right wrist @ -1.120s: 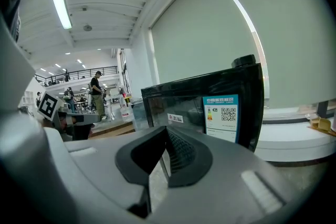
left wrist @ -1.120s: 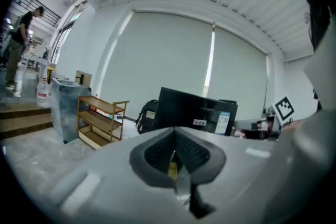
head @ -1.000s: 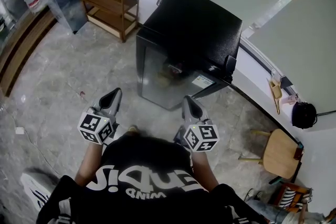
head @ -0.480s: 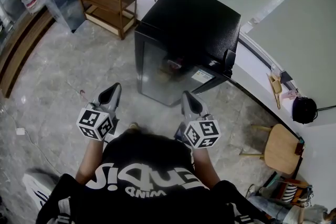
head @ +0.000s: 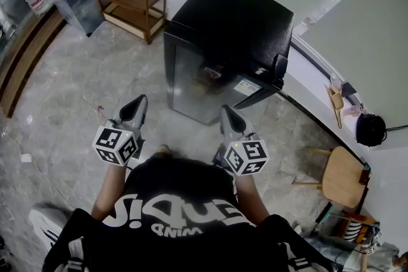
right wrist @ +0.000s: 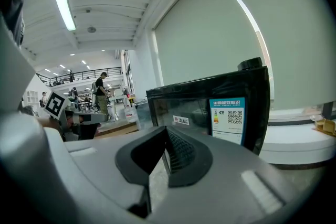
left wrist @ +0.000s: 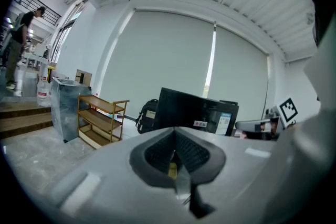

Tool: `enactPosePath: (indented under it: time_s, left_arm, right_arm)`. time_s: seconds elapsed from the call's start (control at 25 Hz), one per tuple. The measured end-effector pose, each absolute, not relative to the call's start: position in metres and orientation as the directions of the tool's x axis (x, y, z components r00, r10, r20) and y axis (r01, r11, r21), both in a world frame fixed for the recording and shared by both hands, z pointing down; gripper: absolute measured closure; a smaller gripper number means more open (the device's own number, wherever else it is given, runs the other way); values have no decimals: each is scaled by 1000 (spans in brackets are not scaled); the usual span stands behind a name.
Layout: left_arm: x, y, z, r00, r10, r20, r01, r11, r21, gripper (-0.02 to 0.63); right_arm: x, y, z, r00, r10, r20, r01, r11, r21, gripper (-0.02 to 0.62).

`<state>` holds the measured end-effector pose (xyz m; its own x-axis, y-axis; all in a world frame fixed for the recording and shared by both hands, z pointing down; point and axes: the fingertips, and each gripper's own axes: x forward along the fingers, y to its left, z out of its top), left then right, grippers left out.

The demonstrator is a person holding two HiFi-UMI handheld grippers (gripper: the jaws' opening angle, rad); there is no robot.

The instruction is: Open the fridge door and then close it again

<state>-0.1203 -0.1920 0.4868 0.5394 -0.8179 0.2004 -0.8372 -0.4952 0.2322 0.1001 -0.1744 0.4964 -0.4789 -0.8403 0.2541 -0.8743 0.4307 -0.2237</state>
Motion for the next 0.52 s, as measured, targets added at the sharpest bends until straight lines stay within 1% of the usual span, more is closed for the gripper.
enactPosePath:
  time_s: [0.52]
  left_arm:
    - [-127,-189,493,531,-822,206,-840,-481,250,604]
  right_arm:
    - [105,-179,493,-470,-848,244,-879,426,-213,598]
